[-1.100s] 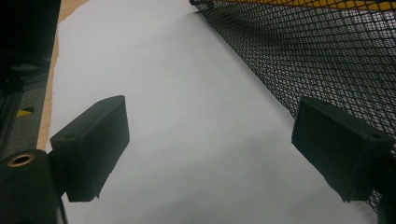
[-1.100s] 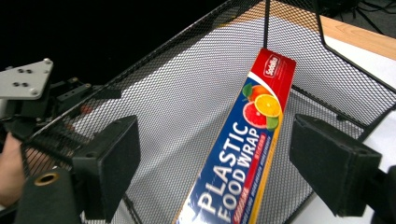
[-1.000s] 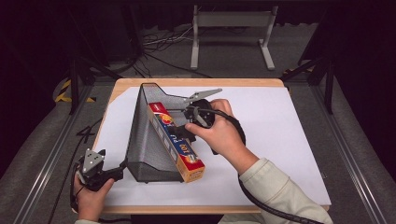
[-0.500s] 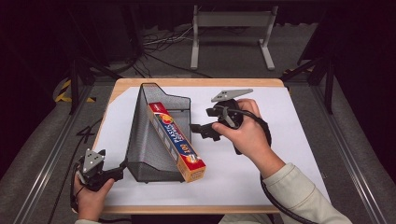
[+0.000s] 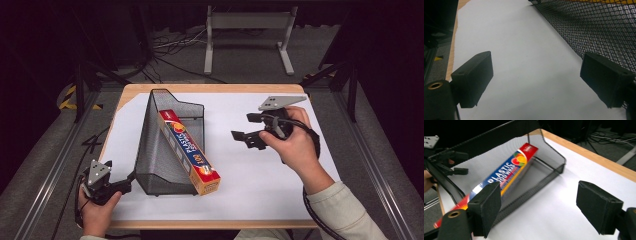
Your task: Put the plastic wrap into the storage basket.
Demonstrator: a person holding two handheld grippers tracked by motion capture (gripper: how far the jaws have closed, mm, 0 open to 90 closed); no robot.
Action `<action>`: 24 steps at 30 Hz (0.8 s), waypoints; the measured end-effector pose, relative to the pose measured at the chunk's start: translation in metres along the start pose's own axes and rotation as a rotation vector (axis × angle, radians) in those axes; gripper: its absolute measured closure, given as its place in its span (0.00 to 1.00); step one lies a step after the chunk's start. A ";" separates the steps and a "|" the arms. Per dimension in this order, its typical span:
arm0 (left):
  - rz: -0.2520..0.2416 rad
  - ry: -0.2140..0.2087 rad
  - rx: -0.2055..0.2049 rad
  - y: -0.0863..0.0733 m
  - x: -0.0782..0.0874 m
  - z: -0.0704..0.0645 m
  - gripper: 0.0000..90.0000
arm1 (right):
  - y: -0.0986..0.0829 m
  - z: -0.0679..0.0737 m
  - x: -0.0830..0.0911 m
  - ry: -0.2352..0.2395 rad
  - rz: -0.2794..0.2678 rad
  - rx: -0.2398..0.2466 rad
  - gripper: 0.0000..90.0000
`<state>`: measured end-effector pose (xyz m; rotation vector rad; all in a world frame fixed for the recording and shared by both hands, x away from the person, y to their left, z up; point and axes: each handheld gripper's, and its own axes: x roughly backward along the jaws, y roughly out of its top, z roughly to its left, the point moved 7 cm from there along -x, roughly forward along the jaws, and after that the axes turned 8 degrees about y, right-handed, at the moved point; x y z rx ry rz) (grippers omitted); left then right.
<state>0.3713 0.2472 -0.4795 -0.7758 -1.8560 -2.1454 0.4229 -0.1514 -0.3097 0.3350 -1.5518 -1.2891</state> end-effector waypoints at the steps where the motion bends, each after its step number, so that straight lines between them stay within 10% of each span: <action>1: 0.000 0.002 0.003 0.000 0.000 0.000 0.13 | -0.003 -0.004 0.005 -0.005 -0.004 0.001 0.24; 12: -0.003 0.003 -0.001 0.000 0.000 0.000 0.14 | -0.042 -0.044 0.053 -0.086 -0.051 -0.028 0.22; 24: 0.000 -0.004 -0.004 0.000 0.001 -0.001 0.14 | -0.094 -0.072 0.058 -0.116 -0.109 -0.056 0.18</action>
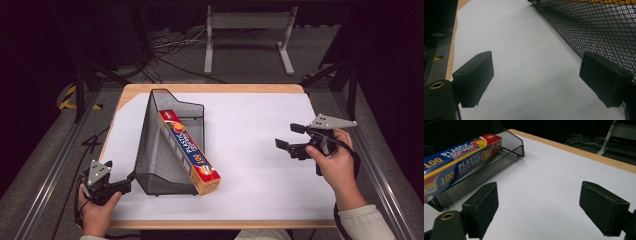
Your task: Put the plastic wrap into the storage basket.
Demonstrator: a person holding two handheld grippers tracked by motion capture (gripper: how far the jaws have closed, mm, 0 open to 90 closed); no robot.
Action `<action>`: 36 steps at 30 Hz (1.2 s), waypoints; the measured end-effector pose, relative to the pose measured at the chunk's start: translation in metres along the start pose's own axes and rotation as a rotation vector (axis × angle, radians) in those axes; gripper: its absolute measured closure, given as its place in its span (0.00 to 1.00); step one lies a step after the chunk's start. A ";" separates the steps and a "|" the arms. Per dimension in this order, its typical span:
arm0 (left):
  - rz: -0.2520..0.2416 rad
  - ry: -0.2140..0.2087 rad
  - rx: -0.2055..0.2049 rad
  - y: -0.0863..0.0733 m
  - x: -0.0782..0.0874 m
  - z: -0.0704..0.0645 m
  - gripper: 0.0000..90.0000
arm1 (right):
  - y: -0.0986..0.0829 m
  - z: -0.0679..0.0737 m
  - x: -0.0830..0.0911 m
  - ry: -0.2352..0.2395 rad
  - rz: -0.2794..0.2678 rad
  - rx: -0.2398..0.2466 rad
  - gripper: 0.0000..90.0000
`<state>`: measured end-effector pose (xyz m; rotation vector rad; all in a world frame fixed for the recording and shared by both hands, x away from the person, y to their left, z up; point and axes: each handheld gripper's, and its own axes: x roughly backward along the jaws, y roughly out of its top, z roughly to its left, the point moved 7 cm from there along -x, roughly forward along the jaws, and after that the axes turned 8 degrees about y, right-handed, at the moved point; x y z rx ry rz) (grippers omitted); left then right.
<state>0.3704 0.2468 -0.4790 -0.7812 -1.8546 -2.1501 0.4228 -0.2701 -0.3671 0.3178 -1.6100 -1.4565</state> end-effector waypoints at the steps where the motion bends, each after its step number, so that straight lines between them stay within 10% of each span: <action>1: 0.000 0.000 0.000 0.000 0.000 0.000 0.14 | -0.005 -0.001 0.000 -0.003 0.001 -0.005 0.18; 36: 0.000 -0.039 -0.002 0.001 0.002 -0.003 0.15 | -0.120 -0.014 -0.010 -0.017 0.096 -0.047 0.15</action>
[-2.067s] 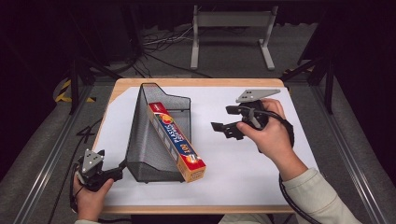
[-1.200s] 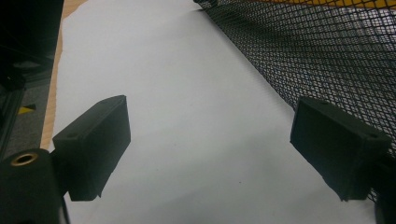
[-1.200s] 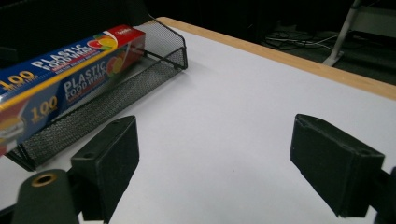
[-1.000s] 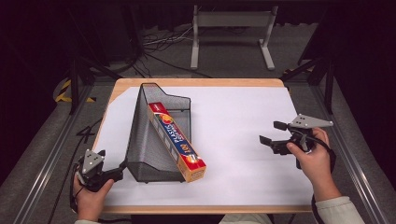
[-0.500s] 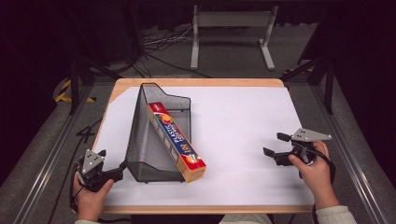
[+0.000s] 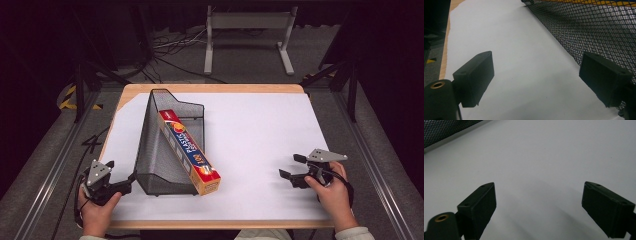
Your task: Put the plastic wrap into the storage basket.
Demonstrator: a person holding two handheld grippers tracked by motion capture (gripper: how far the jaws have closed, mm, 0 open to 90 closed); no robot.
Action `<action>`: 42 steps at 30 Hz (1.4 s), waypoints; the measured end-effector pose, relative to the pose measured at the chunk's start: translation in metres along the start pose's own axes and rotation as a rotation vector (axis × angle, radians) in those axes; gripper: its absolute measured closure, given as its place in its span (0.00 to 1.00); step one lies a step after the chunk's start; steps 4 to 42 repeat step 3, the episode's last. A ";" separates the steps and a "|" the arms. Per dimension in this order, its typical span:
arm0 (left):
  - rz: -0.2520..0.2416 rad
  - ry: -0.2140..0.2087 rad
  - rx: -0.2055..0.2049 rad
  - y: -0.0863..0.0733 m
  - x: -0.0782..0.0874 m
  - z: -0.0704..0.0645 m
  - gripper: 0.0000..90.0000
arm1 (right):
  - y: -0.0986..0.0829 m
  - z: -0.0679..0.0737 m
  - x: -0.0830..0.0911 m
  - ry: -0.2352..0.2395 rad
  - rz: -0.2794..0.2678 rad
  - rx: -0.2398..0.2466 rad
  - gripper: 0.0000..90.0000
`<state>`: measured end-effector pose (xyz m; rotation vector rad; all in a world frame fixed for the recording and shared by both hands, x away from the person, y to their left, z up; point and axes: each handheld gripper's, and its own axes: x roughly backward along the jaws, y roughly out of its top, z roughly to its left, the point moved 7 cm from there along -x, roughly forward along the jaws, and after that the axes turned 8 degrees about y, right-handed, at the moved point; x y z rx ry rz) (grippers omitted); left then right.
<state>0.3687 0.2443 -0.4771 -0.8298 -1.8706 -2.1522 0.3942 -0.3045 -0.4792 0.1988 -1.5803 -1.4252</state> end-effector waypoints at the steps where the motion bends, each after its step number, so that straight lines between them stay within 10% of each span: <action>1: -0.002 0.001 0.002 0.000 0.000 0.000 0.15 | -0.001 0.000 0.001 0.001 -0.006 -0.001 0.15; 42: -0.002 0.001 0.005 0.000 0.000 0.000 0.15 | 0.001 0.000 0.004 -0.002 -0.027 -0.003 0.15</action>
